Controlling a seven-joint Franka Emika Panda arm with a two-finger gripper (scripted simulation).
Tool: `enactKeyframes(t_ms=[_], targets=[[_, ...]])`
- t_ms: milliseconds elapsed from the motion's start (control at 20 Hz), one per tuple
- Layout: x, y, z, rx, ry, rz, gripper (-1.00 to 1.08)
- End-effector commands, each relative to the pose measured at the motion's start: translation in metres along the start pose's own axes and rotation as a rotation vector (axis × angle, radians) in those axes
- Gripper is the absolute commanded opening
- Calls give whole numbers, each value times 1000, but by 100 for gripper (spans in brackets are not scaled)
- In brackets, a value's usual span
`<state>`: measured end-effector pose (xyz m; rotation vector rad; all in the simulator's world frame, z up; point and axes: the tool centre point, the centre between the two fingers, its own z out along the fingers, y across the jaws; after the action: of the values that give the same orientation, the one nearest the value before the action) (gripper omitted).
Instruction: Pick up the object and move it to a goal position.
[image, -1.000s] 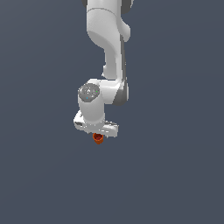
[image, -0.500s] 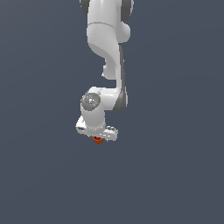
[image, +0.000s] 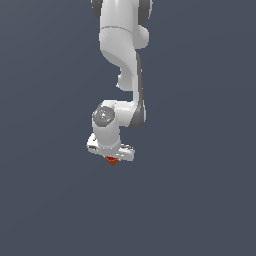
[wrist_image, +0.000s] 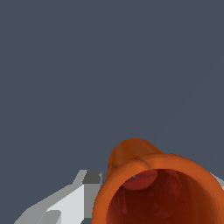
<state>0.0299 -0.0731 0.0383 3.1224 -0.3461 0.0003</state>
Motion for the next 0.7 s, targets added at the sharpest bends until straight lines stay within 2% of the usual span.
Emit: enactKeyframes(t_ms=[0, 300, 650], targets=[[0, 0, 0, 0, 0, 0, -100], [1, 0, -9, 0, 0, 0, -100], [6, 2, -51, 0, 0, 0, -100]])
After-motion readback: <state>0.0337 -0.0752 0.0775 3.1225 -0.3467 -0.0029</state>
